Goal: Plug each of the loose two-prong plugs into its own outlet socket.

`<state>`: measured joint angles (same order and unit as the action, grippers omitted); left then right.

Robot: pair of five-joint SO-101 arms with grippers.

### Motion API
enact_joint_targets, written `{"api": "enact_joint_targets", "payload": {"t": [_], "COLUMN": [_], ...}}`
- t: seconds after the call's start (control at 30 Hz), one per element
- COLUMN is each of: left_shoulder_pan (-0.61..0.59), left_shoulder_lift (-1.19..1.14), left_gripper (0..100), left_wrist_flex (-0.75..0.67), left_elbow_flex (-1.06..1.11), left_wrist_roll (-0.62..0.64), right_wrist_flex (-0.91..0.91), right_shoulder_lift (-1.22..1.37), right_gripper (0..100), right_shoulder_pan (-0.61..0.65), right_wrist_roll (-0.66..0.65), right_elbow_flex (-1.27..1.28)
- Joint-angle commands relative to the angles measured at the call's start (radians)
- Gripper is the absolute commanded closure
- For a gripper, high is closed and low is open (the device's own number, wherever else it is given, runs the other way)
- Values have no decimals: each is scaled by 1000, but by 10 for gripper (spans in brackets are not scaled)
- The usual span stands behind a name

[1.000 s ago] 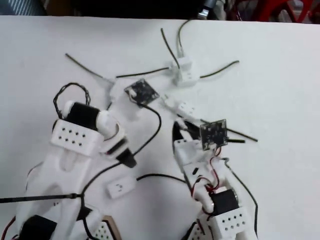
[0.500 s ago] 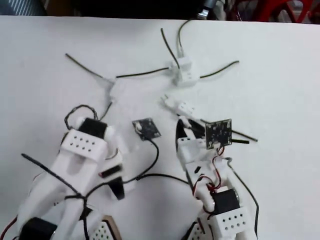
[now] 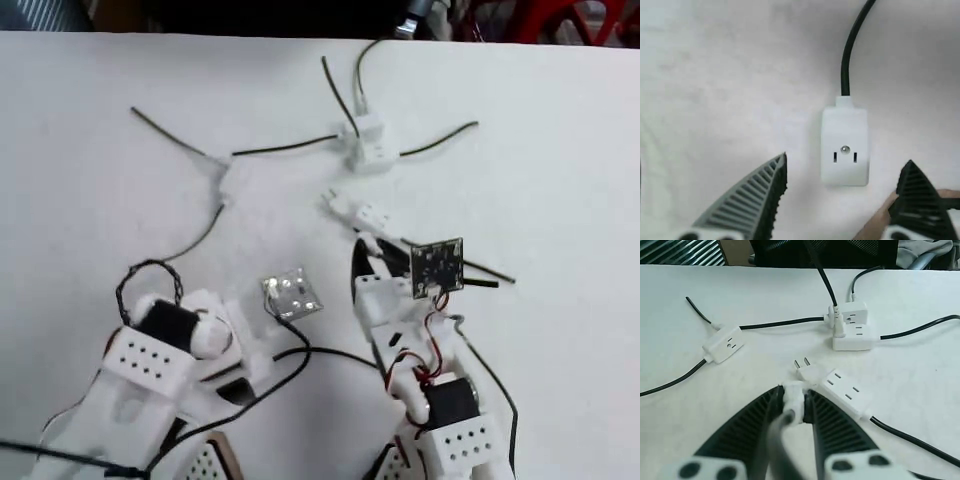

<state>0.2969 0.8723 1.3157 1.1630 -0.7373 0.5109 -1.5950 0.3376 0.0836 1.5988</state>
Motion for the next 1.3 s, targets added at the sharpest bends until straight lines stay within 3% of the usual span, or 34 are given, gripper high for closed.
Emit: {"api": "enact_joint_targets", "payload": {"t": [0.0,0.27,0.6,0.8,0.93,1.1,1.17,1.27], "left_shoulder_pan": [8,-4,-4,-5,-1,-4,4,-2], "left_shoulder_lift": [-94,-386,-415,-257,-213,-288,-334,-386], "left_gripper": [653,681,978,965,963,959,919,766], "left_wrist_flex": [-104,-253,-241,-124,-160,-262,-270,-290], "left_elbow_flex": [15,-37,-144,-285,-336,-331,-338,-336], "left_wrist_roll": [-3,0,-2,29,123,127,129,138], "right_wrist_flex": [-24,-24,-24,-24,-24,-24,-24,-24], "right_shoulder_lift": [5,5,2,1,1,1,2,2], "right_gripper": [981,981,981,981,981,981,981,981], "right_shoulder_pan": [-5,-8,-10,-10,-10,-10,-10,-10], "right_wrist_roll": [9,9,6,5,3,3,3,3], "right_elbow_flex": [-40,-40,-40,-40,-40,-40,-40,-40]}}
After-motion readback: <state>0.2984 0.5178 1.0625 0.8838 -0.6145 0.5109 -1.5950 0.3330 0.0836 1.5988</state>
